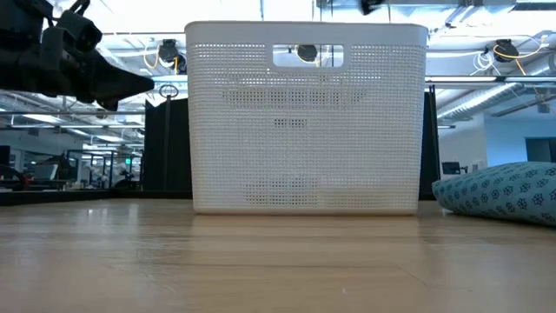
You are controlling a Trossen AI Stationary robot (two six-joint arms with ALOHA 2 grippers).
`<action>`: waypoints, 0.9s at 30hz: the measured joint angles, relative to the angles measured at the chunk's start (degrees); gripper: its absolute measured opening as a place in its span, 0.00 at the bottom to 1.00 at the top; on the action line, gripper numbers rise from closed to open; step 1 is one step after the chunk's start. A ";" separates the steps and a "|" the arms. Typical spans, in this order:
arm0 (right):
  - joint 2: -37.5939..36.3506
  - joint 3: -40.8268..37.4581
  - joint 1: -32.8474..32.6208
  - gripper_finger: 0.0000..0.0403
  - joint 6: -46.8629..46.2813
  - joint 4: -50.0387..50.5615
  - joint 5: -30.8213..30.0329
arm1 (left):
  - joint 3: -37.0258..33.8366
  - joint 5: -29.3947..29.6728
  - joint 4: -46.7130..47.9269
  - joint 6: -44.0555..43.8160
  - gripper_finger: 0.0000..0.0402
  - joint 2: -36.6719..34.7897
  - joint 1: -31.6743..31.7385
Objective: Pick & place medical supplies in basket/bin
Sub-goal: Return to Home Position
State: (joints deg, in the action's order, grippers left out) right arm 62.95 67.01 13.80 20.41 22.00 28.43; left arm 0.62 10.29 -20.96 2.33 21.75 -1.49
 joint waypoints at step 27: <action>-40.45 -57.59 -8.85 0.00 -17.72 -46.16 -11.80 | 0.00 5.19 -1.41 10.55 0.00 -2.04 -4.71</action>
State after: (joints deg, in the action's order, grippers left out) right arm 22.50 9.43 4.95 2.68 -24.16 16.62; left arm 0.62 15.48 -22.37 12.88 19.70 -6.20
